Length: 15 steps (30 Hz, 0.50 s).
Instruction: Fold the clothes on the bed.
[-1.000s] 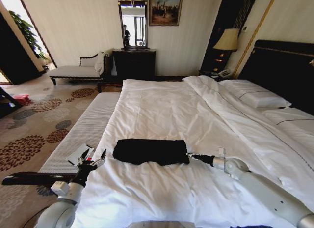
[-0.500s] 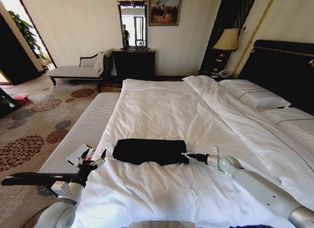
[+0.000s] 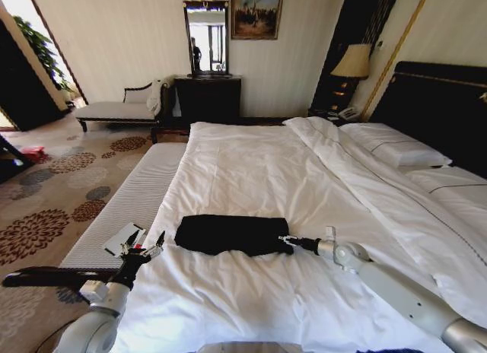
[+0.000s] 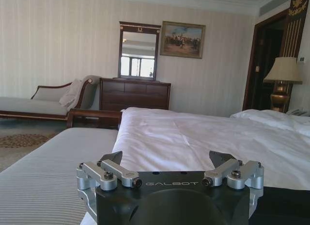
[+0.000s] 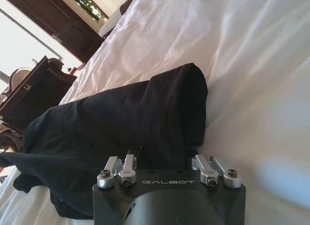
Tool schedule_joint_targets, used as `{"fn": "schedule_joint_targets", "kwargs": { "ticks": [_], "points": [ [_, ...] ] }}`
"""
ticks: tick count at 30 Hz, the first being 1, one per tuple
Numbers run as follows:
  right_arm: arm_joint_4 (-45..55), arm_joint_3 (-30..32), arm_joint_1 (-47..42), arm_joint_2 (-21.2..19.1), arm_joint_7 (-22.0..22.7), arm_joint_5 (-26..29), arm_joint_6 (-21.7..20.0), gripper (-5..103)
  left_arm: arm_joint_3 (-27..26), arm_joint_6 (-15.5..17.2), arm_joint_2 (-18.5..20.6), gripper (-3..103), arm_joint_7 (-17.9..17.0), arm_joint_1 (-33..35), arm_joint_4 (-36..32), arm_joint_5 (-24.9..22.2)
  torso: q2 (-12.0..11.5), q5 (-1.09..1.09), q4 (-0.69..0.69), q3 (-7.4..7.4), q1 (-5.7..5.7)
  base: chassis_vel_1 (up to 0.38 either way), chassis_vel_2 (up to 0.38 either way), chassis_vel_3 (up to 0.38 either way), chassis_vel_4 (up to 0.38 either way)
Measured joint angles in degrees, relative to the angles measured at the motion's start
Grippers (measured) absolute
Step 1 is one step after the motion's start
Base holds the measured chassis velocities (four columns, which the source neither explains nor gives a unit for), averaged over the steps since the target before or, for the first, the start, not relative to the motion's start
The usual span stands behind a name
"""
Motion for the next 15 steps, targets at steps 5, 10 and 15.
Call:
{"fn": "schedule_joint_targets", "kwargs": {
  "ticks": [5,10,15],
  "points": [
    [0.10,1.88,-0.39,0.59,-0.30,-0.03,-0.10,32,0.00,0.02,0.00,100,-0.01,-0.01,0.00,0.00,0.00,0.00,0.01,0.00,0.00,0.000,0.000,0.000,0.000],
    [1.02,3.90,-1.36,0.81,-0.99,0.17,-0.31,16,0.01,0.02,0.00,100,-0.02,-0.01,0.00,0.00,0.00,0.00,0.01,0.00,0.00,0.000,0.000,0.000,0.000],
    [2.18,5.92,-3.24,0.67,-1.22,-0.05,-0.39,2,0.01,0.02,0.01,100,-0.02,-0.01,0.00,0.00,0.00,0.00,0.01,0.00,0.00,0.000,0.000,0.000,0.000]
  ]
}}
